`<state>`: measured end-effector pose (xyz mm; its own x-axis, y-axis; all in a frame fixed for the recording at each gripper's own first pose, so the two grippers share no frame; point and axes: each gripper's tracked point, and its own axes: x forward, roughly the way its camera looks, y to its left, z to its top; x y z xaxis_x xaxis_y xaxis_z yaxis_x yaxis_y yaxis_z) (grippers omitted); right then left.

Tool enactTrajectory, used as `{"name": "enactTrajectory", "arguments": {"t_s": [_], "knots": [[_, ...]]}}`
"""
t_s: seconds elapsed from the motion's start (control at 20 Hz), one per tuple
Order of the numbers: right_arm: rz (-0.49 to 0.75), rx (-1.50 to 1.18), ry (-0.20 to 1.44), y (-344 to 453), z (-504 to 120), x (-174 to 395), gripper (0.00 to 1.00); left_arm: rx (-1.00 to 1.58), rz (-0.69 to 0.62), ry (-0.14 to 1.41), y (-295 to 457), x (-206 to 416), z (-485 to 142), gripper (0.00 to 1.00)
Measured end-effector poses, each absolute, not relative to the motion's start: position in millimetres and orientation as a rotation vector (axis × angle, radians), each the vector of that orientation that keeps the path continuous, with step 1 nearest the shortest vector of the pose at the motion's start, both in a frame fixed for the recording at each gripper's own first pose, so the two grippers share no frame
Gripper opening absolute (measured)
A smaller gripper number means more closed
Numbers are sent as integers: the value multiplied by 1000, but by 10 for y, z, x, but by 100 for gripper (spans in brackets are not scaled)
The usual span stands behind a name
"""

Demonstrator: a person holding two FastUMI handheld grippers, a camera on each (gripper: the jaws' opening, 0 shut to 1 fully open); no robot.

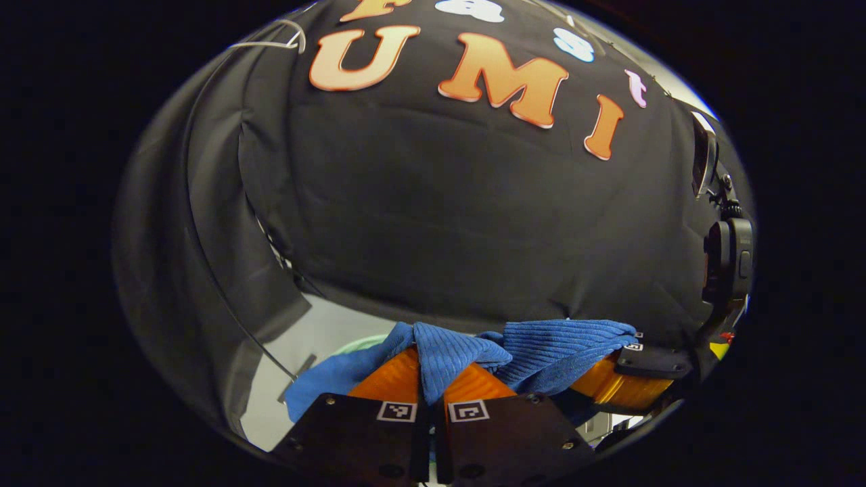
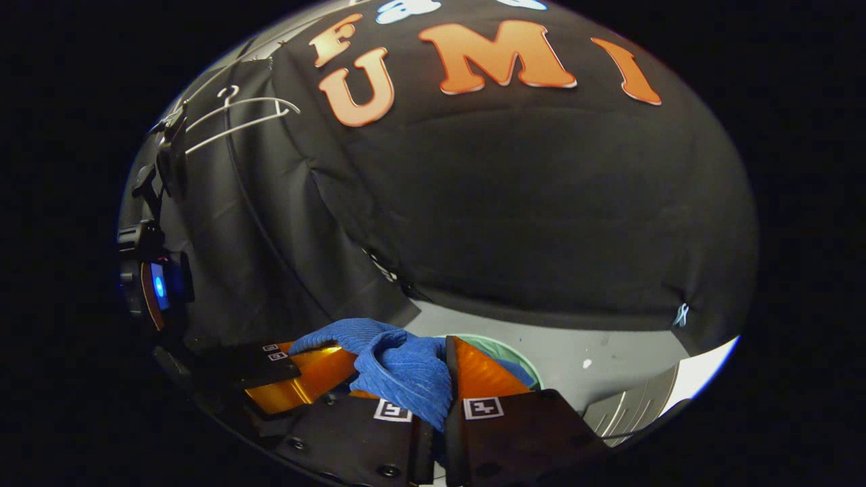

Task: Grasp the clothes on the hanger with both hands and then place them into the laundry hamper below.

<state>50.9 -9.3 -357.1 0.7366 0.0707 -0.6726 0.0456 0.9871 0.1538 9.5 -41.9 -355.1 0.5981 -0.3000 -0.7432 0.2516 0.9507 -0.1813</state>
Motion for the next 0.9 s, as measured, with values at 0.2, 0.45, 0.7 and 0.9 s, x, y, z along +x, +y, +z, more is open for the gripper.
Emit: {"name": "enactTrajectory", "arguments": {"t_s": [0.2, 0.45, 0.7, 0.9], "knots": [[3, 200, 901, -134, -4134, 291, 19, -92, -335, 1033, -426, -205, -4006, 5], [-19, 240, 1054, -217, -4711, 29, 20, -87, -296, 1193, -236, -524, -4389, 6], [-8, 253, 1138, -125, -4893, -106, 23, -96, -277, 1222, -219, -648, -4350, 22], [3, 242, 1152, -127, -4920, -164, 51, -81, -251, 1234, -36, -721, -4399, 72]]}}
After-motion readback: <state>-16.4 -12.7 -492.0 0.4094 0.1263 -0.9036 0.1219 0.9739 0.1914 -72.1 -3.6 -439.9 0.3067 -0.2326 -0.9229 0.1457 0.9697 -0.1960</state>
